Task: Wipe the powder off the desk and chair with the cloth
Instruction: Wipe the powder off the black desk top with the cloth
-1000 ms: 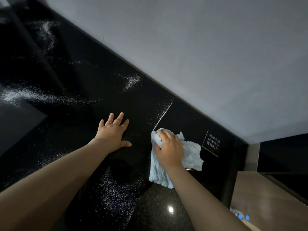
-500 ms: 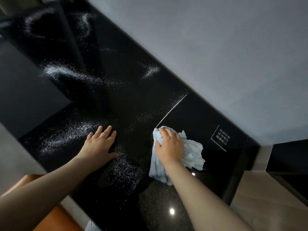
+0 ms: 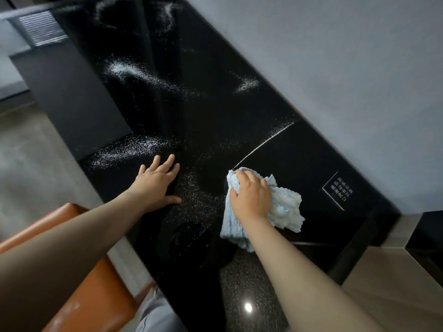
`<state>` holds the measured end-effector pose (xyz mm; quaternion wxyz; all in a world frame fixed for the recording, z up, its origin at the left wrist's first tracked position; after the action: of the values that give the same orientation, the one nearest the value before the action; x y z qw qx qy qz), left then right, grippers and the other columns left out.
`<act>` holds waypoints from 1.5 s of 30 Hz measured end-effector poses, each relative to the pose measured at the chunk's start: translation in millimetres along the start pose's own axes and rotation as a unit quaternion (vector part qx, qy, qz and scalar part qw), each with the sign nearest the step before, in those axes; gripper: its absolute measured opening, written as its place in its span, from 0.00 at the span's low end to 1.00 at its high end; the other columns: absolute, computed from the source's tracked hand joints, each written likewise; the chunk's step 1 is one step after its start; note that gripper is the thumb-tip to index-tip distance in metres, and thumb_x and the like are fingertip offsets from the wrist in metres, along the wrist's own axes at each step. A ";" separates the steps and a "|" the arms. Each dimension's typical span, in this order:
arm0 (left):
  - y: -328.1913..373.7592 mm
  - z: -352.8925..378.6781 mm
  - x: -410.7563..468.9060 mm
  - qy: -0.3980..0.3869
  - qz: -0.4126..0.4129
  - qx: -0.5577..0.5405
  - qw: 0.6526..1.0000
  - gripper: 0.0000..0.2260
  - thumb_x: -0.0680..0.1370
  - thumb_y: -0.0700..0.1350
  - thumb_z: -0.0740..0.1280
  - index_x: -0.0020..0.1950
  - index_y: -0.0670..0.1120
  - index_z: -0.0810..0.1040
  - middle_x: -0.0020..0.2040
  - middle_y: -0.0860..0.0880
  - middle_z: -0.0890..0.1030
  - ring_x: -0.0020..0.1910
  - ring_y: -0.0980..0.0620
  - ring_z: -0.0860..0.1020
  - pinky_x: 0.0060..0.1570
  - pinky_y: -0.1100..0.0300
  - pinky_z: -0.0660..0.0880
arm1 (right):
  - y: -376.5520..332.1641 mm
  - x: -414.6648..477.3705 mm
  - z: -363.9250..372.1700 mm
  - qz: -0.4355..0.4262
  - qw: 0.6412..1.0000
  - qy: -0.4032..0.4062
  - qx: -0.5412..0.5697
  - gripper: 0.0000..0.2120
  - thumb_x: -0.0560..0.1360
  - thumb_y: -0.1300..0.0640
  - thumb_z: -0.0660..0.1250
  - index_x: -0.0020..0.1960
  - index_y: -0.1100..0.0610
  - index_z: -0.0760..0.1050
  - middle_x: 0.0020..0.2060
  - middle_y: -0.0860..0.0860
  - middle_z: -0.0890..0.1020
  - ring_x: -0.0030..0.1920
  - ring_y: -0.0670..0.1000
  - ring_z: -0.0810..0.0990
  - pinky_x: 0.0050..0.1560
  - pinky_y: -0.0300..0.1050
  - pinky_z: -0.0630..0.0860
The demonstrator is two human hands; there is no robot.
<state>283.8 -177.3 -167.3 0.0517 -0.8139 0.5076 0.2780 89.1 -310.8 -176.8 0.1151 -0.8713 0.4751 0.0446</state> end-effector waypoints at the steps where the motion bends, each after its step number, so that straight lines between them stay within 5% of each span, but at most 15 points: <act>1: 0.1 0.3 0.1 0.000 0.000 -0.001 1.000 0.44 0.73 0.62 0.67 0.79 0.49 0.45 0.79 0.50 0.38 0.77 0.42 0.39 0.73 0.39 0.47 | 0.2 -0.4 0.3 -0.002 1.000 0.002 0.001 0.24 0.77 0.49 0.62 0.73 0.49 0.65 0.71 0.46 0.69 0.67 0.54 0.67 0.63 0.48 0.68; 15: -2.1 0.6 2.3 -0.006 0.005 -0.013 1.000 0.44 0.74 0.61 0.68 0.79 0.49 0.45 0.79 0.50 0.38 0.77 0.41 0.39 0.73 0.37 0.47 | -9.3 -16.0 6.0 -0.016 1.000 0.004 -0.007 0.24 0.77 0.50 0.63 0.73 0.49 0.65 0.70 0.46 0.71 0.66 0.54 0.68 0.61 0.46 0.68; 30: -34.1 25.8 -39.5 0.004 0.096 0.033 0.995 0.38 0.77 0.62 0.63 0.79 0.52 0.46 0.79 0.51 0.40 0.76 0.43 0.35 0.74 0.38 0.44 | -51.7 -75.3 20.4 -0.007 1.000 0.000 0.000 0.24 0.77 0.51 0.64 0.72 0.49 0.66 0.69 0.45 0.72 0.68 0.53 0.67 0.65 0.46 0.65; 45: -77.2 55.6 -77.2 0.048 0.049 0.030 0.997 0.37 0.77 0.65 0.56 0.78 0.55 0.40 0.78 0.52 0.36 0.77 0.43 0.36 0.75 0.42 0.42 | -81.8 -122.0 30.6 -0.024 0.999 -0.020 0.011 0.24 0.77 0.52 0.63 0.73 0.50 0.66 0.70 0.45 0.70 0.70 0.52 0.65 0.68 0.46 0.65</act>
<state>302.1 -58.4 -190.3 0.0379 -0.7985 0.5568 0.2257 92.3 -160.9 -170.7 0.1353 -0.8800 0.4520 0.0545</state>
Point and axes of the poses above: each hand's wrist, its own x-axis towards the middle knuckle, its own z-axis out of the palm, y = z × x, the point moved 1 cm from there along x, towards the middle knuckle
